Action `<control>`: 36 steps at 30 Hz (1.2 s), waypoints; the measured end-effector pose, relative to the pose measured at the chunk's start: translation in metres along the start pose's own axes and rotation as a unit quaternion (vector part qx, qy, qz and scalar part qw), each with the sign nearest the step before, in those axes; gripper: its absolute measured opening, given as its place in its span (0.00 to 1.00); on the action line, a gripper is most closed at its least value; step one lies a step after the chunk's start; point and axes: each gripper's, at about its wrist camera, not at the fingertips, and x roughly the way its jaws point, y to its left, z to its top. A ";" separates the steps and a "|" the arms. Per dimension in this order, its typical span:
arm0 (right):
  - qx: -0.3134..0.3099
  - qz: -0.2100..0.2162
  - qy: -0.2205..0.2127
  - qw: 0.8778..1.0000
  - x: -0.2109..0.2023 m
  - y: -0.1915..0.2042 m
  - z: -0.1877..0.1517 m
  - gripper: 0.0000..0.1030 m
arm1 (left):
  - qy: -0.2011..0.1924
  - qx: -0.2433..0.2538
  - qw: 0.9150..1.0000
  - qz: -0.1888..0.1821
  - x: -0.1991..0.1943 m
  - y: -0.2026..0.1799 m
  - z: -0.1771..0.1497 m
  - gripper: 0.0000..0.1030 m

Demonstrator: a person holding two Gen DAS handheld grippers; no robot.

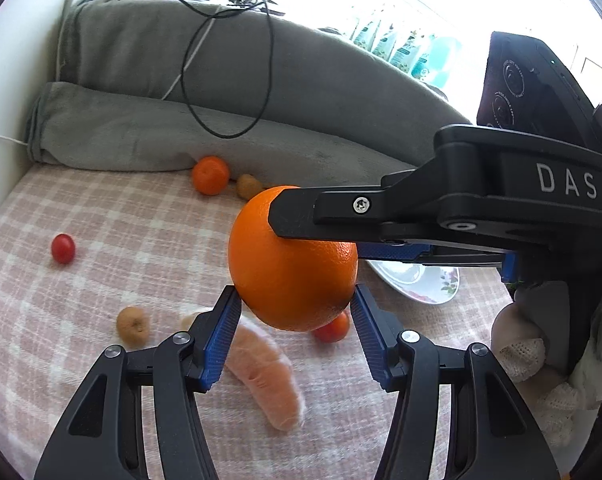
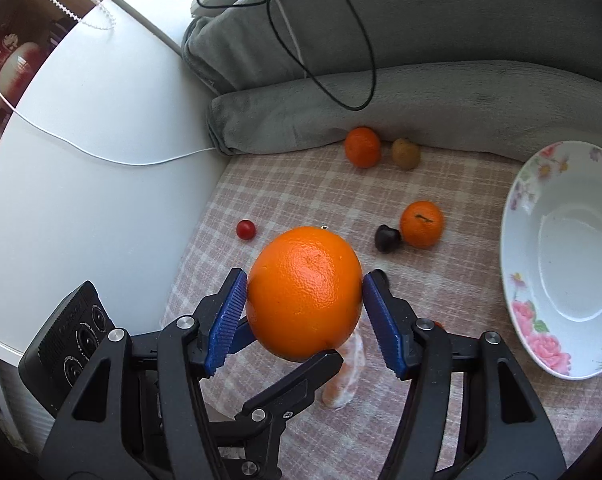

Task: Organize fruits
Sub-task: 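Lift the large orange with the right gripper and carry it over the bowl, then open the right gripper to drop the orange into the bowl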

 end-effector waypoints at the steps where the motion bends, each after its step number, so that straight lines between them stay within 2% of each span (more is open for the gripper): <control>1: 0.005 -0.002 -0.003 1.000 -0.004 -0.006 0.001 0.61 | 0.002 0.004 1.000 -0.003 0.004 -0.005 0.001 0.55; 21: 0.103 -0.016 -0.036 0.994 -0.058 -0.113 -0.011 0.61 | 0.051 0.059 0.996 -0.045 0.081 -0.077 0.015 0.54; 27: 0.105 -0.025 -0.048 0.993 -0.065 -0.123 -0.013 0.62 | 0.057 0.066 0.995 -0.045 0.095 -0.082 0.019 0.54; 31: 0.072 -0.071 -0.086 0.991 -0.084 -0.115 -0.011 0.62 | 0.048 0.072 0.995 -0.044 0.090 -0.090 0.016 0.52; 33: 0.063 -0.081 -0.104 0.989 -0.093 -0.111 -0.011 0.70 | 0.043 0.075 0.995 -0.043 0.084 -0.092 0.015 0.52; 36: 0.048 -0.099 -0.128 0.986 -0.105 -0.106 -0.012 0.75 | 0.040 0.079 0.995 -0.040 0.076 -0.090 0.013 0.52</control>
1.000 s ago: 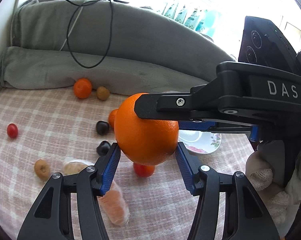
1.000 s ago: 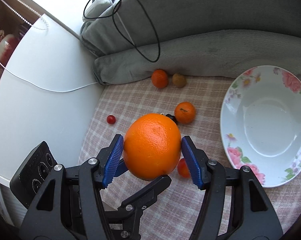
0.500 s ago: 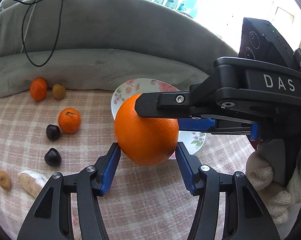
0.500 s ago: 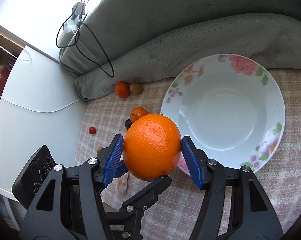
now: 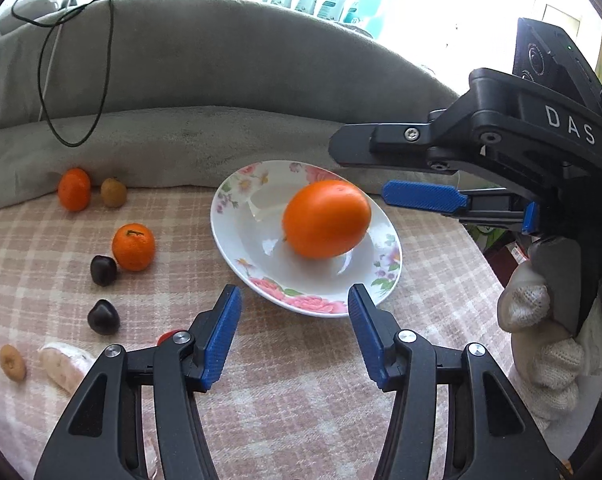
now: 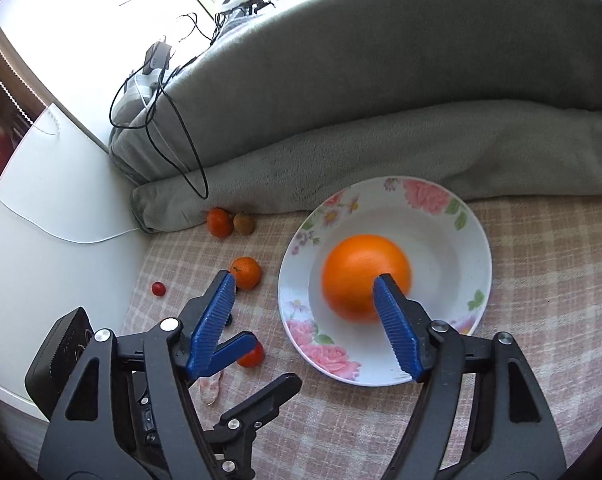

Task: Organize fruits
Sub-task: 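Open the right gripper to drop the orange into the bowl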

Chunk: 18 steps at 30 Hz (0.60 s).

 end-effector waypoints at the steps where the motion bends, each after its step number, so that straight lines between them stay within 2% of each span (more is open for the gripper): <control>1: -0.006 -0.005 -0.005 1.000 -0.003 0.001 0.000 0.75 | -0.001 0.000 1.000 0.003 -0.002 0.000 -0.001 0.52; 11: -0.059 -0.038 -0.058 0.996 -0.026 0.011 -0.012 0.76 | -0.020 0.001 0.999 0.026 -0.028 0.013 -0.008 0.52; 18: -0.103 -0.043 -0.078 0.991 -0.033 0.030 -0.020 0.87 | -0.034 -0.007 0.998 0.046 -0.051 0.034 -0.011 0.55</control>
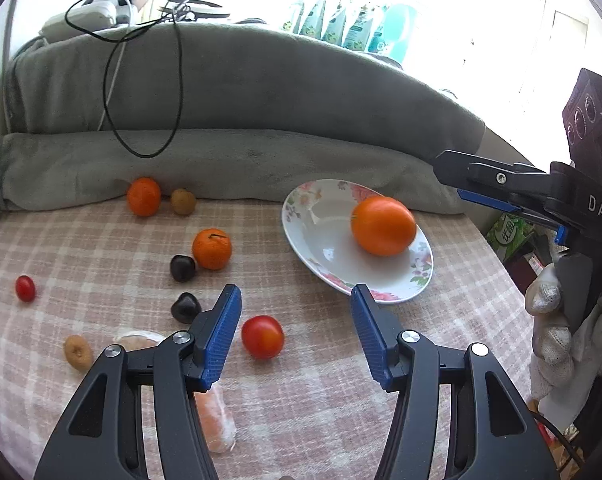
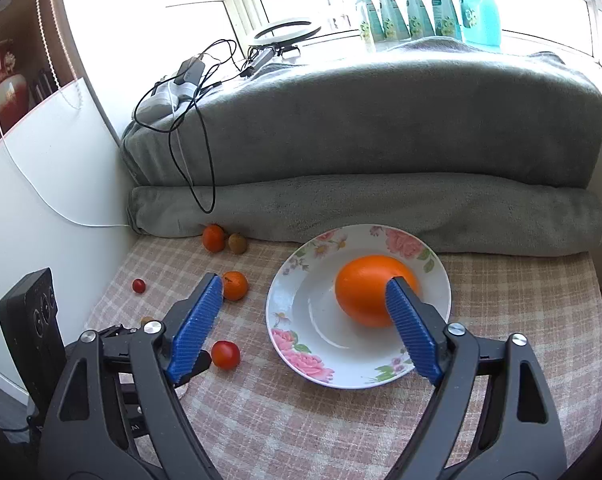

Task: Organize fruits
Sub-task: 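Open the right gripper to drop the orange into the bowl, then grasp the small mandarin with the right gripper while the left gripper grasps a cherry tomato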

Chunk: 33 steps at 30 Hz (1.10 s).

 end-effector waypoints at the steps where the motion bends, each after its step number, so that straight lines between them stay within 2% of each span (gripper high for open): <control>1: -0.006 0.001 -0.001 1.000 0.000 0.003 0.000 0.88 | -0.002 0.000 1.000 0.004 -0.001 0.003 0.000 0.55; 5: -0.032 -0.005 0.000 0.999 0.005 0.017 0.000 0.97 | -0.008 -0.006 1.000 0.023 -0.011 0.020 -0.002 0.61; 13: -0.064 0.000 0.022 0.998 0.023 0.037 0.002 0.97 | -0.016 -0.019 0.998 0.061 -0.028 0.056 -0.005 0.70; 29: -0.053 0.038 0.078 0.995 0.078 0.052 0.009 0.97 | -0.015 -0.051 0.989 0.136 -0.042 0.133 -0.018 0.71; 33: -0.056 0.046 0.097 0.993 0.092 0.060 0.011 0.90 | -0.016 -0.062 0.987 0.149 -0.045 0.153 -0.020 0.71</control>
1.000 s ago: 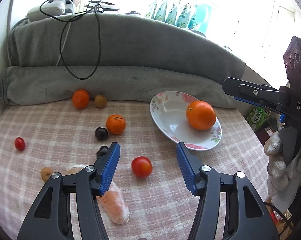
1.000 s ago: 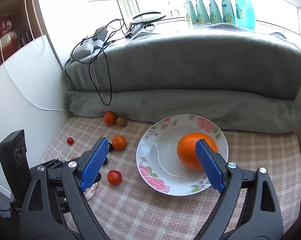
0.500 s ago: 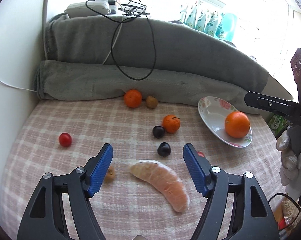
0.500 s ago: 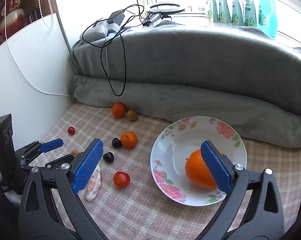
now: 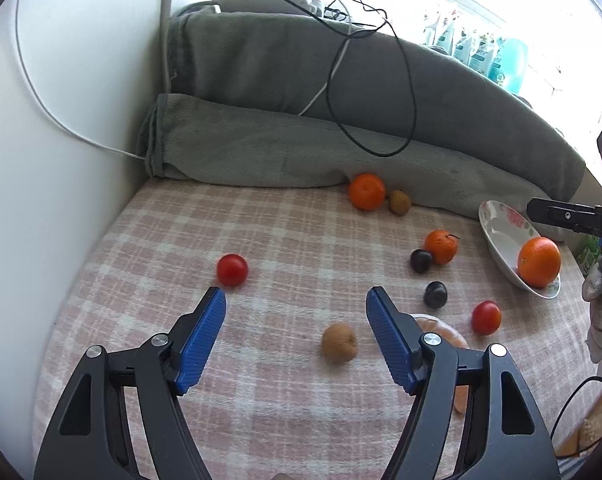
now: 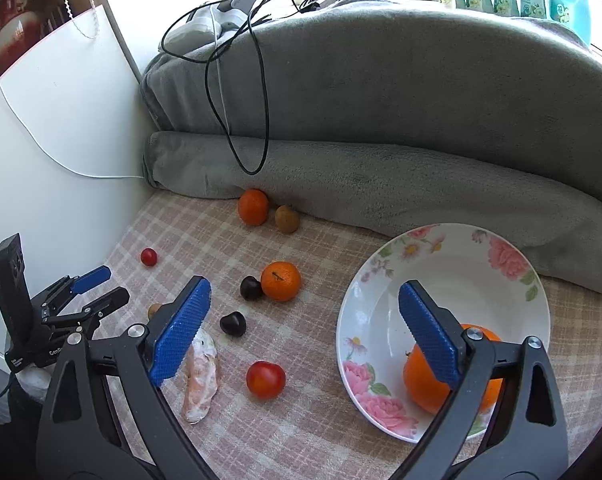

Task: Organize fruits
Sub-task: 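Grasp the small mandarin with the right gripper while the left gripper grasps a cherry tomato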

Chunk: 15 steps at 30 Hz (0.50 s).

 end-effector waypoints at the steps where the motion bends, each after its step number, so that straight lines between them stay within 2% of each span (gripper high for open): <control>1: -0.001 0.002 0.004 1.000 0.003 0.002 0.001 0.89 | 0.001 -0.004 1.000 0.002 0.001 0.005 0.000 0.71; 6: -0.003 0.008 0.027 1.000 0.020 0.008 0.006 0.78 | 0.007 -0.025 1.000 0.006 0.009 0.027 0.003 0.69; 12: 0.004 0.019 0.057 0.998 0.042 0.009 0.011 0.61 | 0.021 -0.042 0.999 -0.001 0.025 0.042 0.005 0.56; 15: 0.016 0.031 0.072 0.997 0.052 0.008 0.015 0.56 | 0.027 -0.048 0.998 -0.005 0.032 0.047 0.006 0.51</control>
